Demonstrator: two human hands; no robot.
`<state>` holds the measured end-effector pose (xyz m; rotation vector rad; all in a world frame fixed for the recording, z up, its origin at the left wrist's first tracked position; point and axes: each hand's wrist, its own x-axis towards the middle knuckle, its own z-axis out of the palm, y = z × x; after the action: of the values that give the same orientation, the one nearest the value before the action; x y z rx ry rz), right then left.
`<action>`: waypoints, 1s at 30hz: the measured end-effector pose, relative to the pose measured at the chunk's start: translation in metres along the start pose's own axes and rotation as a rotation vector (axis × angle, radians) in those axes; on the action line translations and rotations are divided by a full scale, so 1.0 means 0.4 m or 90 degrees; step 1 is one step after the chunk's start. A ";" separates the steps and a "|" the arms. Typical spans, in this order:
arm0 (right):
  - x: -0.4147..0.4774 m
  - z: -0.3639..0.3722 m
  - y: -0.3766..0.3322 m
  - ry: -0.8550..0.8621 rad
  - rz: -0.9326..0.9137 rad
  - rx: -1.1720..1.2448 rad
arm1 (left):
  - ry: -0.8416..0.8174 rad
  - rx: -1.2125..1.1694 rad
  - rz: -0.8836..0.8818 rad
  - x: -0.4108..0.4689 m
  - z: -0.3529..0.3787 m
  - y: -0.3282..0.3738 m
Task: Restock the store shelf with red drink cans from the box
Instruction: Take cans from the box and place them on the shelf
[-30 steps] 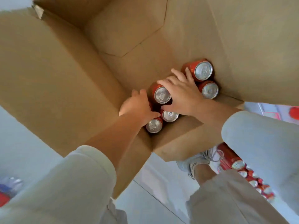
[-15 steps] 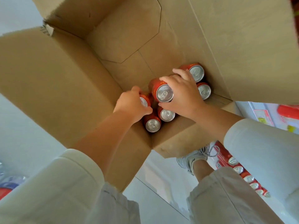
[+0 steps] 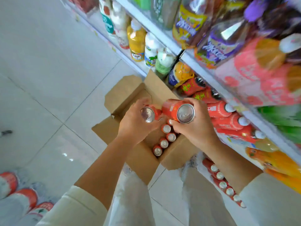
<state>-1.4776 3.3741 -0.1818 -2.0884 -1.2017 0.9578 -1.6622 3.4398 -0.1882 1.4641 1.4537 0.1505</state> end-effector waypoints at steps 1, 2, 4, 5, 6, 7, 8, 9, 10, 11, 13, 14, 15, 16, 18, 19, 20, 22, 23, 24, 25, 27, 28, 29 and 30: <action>-0.026 -0.056 -0.074 0.023 -0.011 0.015 | 0.014 0.007 0.020 -0.031 -0.045 0.066; -0.054 -0.111 -0.137 0.049 -0.015 0.033 | 0.029 0.017 0.044 -0.063 -0.088 0.129; -0.114 -0.217 -0.262 0.101 -0.004 0.083 | 0.053 0.051 0.098 -0.127 -0.168 0.253; -0.147 -0.267 -0.315 0.124 -0.002 0.108 | 0.056 0.072 0.128 -0.160 -0.205 0.315; -0.182 -0.313 -0.363 0.152 -0.004 0.131 | 0.057 0.085 0.162 -0.192 -0.239 0.376; -0.218 -0.359 -0.407 0.182 -0.008 0.154 | 0.060 0.090 0.200 -0.224 -0.270 0.434; -0.253 -0.402 -0.441 0.212 -0.015 0.169 | 0.066 0.095 0.241 -0.256 -0.298 0.492; -0.289 -0.445 -0.474 0.242 -0.028 0.175 | 0.074 0.100 0.293 -0.289 -0.322 0.548; -0.323 -0.486 -0.500 0.273 -0.037 0.182 | 0.082 0.101 0.356 -0.322 -0.341 0.604; -0.361 -0.526 -0.521 0.302 -0.047 0.194 | 0.084 0.094 0.418 -0.353 -0.353 0.657; -0.432 -0.601 -0.557 0.356 -0.062 0.215 | 0.068 0.076 0.508 -0.416 -0.366 0.757; -0.466 -0.636 -0.575 0.389 -0.071 0.223 | 0.060 0.074 0.544 -0.449 -0.367 0.803; -0.496 -0.673 -0.591 0.423 -0.083 0.225 | 0.055 0.071 0.581 -0.480 -0.366 0.847; -0.523 -0.709 -0.604 0.456 -0.096 0.224 | 0.050 0.066 0.615 -0.509 -0.359 0.888; -0.572 -0.786 -0.617 0.518 -0.114 0.218 | 0.039 0.064 0.675 -0.564 -0.338 0.968; -0.594 -0.825 -0.619 0.543 -0.118 0.213 | 0.037 0.062 0.699 -0.589 -0.324 1.004; -0.614 -0.866 -0.620 0.564 -0.118 0.208 | 0.036 0.054 0.721 -0.612 -0.307 1.039; -0.647 -0.952 -0.616 0.597 -0.123 0.187 | 0.035 0.028 0.743 -0.654 -0.269 1.104; -0.659 -0.994 -0.615 0.613 -0.125 0.170 | 0.036 0.013 0.747 -0.674 -0.248 1.134; -0.669 -1.036 -0.614 0.628 -0.130 0.152 | 0.036 -0.005 0.751 -0.692 -0.225 1.164; -0.675 -1.076 -0.610 0.640 -0.139 0.136 | 0.033 -0.026 0.755 -0.707 -0.203 1.194; -0.674 -1.154 -0.594 0.648 -0.148 0.106 | 0.029 -0.074 0.766 -0.729 -0.151 1.251; -0.671 -1.191 -0.583 0.644 -0.150 0.094 | 0.034 -0.090 0.772 -0.735 -0.124 1.278; -0.665 -1.226 -0.570 0.641 -0.154 0.078 | 0.044 -0.099 0.778 -0.738 -0.096 1.304; -0.660 -1.259 -0.559 0.640 -0.158 0.062 | 0.057 -0.103 0.782 -0.740 -0.068 1.326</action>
<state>-1.2821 3.1908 0.3671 -1.8589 -0.7944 -0.1796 -1.4029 3.3521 0.3547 2.0256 0.3993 1.0523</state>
